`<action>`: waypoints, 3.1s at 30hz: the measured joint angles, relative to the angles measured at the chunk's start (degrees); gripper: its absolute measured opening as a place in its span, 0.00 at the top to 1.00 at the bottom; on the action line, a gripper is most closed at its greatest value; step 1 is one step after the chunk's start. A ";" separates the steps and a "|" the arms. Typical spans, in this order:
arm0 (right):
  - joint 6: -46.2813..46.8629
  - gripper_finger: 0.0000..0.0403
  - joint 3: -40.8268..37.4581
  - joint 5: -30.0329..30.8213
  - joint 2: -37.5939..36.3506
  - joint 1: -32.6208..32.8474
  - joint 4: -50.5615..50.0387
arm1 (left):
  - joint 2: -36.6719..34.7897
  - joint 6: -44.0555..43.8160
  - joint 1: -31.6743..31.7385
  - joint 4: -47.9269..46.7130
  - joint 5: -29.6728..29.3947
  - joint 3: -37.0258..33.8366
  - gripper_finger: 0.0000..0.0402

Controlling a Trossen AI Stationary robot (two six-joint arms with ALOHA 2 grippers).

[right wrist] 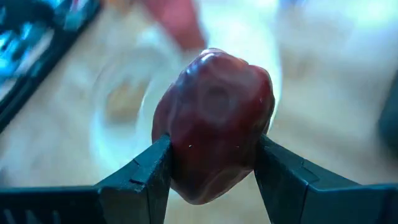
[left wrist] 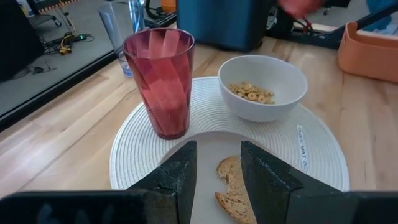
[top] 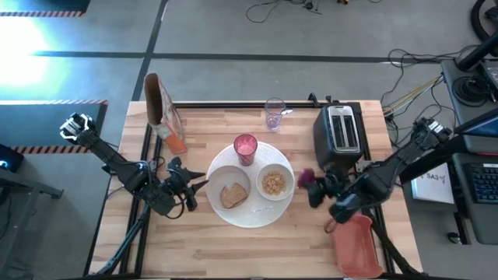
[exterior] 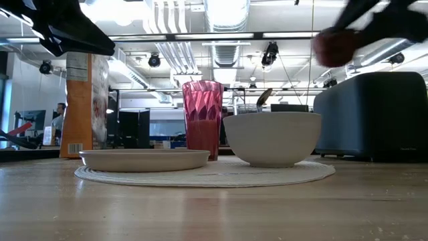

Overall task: Arrange a breakfast setting
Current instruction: Put the red apple on the white placemat to the right side of the pink cup

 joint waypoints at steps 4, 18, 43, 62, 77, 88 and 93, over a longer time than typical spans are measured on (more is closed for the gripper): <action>-8.30 0.55 0.00 9.28 2.98 -7.29 0.64 | 0.55 0.04 0.00 1.14 0.07 0.31 0.73; -42.06 0.55 -0.04 17.26 21.91 -27.07 29.14 | 1.97 -1.01 -0.02 2.88 3.03 0.31 0.73; -47.41 0.54 -0.07 17.07 37.52 -29.41 57.95 | 2.03 -0.99 -0.02 2.09 3.03 0.25 0.73; -41.96 0.54 -0.07 -7.77 31.99 -36.30 49.05 | 2.03 -1.91 -0.02 -0.02 3.01 0.22 0.73; -39.82 0.54 -0.07 -26.07 24.97 -42.73 39.94 | 1.97 -1.95 0.00 -0.99 1.56 0.22 0.73; -38.21 0.54 -0.07 -29.47 25.95 -42.66 40.06 | 1.99 -1.95 0.00 -1.32 1.46 0.22 0.73; -37.85 0.54 -0.07 -31.53 25.95 -42.66 41.32 | 1.99 -2.02 0.00 -1.32 1.45 0.22 0.73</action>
